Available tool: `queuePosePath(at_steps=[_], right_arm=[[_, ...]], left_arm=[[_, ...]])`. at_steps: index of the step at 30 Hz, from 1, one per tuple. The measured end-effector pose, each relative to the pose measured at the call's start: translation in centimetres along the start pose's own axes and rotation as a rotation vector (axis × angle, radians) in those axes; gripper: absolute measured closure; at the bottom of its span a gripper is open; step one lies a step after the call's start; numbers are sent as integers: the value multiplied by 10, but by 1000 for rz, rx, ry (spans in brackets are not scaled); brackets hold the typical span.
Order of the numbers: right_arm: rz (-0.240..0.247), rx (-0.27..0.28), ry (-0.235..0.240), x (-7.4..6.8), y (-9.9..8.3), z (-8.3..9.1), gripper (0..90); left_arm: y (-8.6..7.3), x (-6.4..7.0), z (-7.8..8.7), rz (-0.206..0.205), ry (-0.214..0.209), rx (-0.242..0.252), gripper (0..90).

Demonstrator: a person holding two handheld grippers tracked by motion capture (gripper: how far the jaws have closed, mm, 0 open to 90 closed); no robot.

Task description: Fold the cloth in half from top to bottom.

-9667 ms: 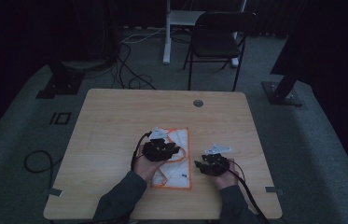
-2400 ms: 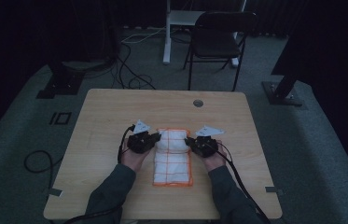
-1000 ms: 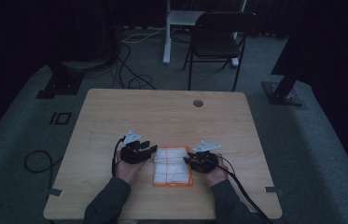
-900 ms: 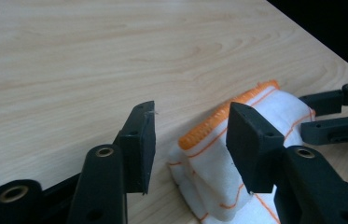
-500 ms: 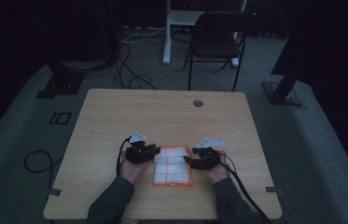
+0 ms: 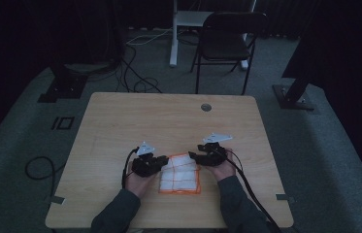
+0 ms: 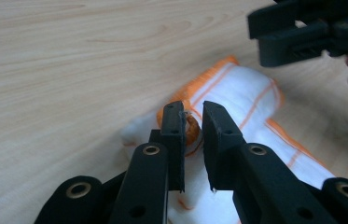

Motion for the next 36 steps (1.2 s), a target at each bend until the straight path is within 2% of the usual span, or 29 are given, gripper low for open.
queuePosePath(at_steps=[11, 19, 29, 36], right_arm=[[12, -19, 24, -8, -4, -7, 458], [19, -5, 32, -13, 1, -7, 473], [-12, 35, 12, -10, 9, 2, 486], [-15, 32, 6, -10, 8, 6, 486]], left_arm=[[-30, 16, 7, -21, -26, -31, 800], [-49, 25, 11, -40, -45, -60, 777], [-59, 30, 14, -44, -57, -75, 761], [-63, 33, 23, -60, -62, -67, 734]])
Point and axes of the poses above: each handheld gripper's, and its own axes: z roughly backward along the jaws, y roughly out of its top, x roughly to its right, the point moved 10 cm from there along -z, roughly forward along the jaws, and after that the axes turned 4 degrees about -x, right-handed, at the moved point
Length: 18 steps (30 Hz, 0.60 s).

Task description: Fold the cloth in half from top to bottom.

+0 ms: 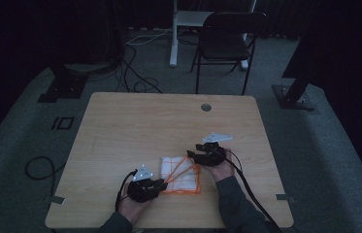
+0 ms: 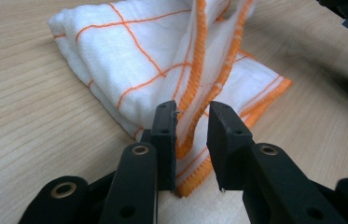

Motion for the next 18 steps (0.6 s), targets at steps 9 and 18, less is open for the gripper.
queuePosePath(at_steps=[9, 18], right_arm=[[-4, 18, -31, 4, 1, 5, 487], [-13, 16, -43, 9, -1, 3, 489]], left_arm=[[-9, -10, 6, 32, 36, -10, 730], [4, -11, 9, 22, 39, 38, 683]])
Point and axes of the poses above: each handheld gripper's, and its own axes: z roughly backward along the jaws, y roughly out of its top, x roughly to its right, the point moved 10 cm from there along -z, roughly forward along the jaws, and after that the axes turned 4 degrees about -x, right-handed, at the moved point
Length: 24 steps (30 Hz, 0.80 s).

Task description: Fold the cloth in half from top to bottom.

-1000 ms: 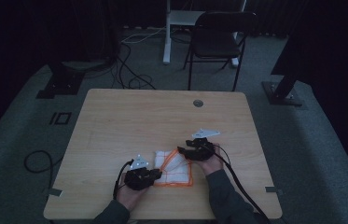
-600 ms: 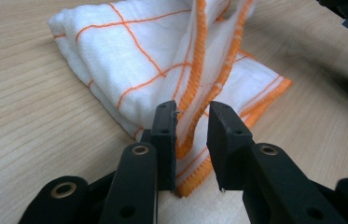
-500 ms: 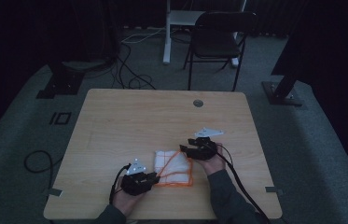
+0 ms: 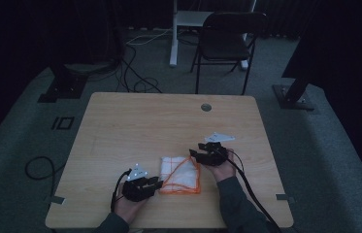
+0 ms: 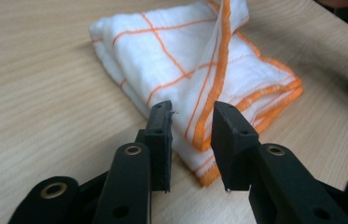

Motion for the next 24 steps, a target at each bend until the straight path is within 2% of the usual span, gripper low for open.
queuePosePath(at_steps=[4, 6, 10, 16, 20, 21, 24], right_arm=[[-19, 10, -15, 4, 2, 0, 498], [-32, 13, -10, 5, 4, -1, 498], [-25, 2, -6, 4, 3, -3, 497], [2, -15, 3, -2, -4, -1, 491], [9, -22, 2, -3, -9, 2, 488], [8, -23, 1, -2, -11, 3, 486], [4, -33, 3, -2, -22, 6, 482]], left_arm=[[4, 5, -6, -31, -13, 3, 665], [5, 5, -12, -38, -10, -12, 659], [3, 5, -15, -39, -18, -26, 663], [-9, 9, -12, -46, -34, -70, 678], [-17, 8, -10, -44, -30, -93, 691], [-23, 6, -9, -41, -29, -110, 691], [-26, 5, -6, -39, -30, -111, 702]])
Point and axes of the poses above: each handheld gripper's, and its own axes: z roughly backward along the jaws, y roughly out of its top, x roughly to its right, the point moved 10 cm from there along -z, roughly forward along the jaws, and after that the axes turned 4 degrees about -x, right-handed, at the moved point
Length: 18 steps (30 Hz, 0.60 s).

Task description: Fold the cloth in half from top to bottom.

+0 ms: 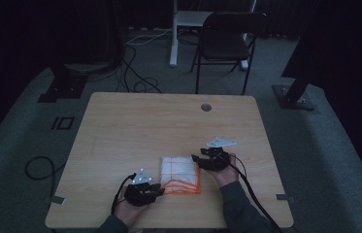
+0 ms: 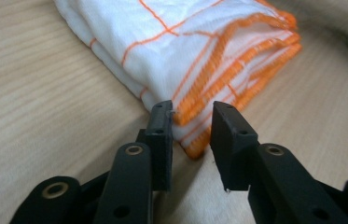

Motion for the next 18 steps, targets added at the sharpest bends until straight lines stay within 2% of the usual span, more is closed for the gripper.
queuePosePath(at_steps=[8, 18], right_arm=[[1, -26, -14, 2, -21, 3, 477], [-22, -34, -57, 17, -42, 9, 471]], left_arm=[[-3, -6, 6, -3, 26, 17, 692], [-1, -26, 15, 19, 93, 63, 676]])
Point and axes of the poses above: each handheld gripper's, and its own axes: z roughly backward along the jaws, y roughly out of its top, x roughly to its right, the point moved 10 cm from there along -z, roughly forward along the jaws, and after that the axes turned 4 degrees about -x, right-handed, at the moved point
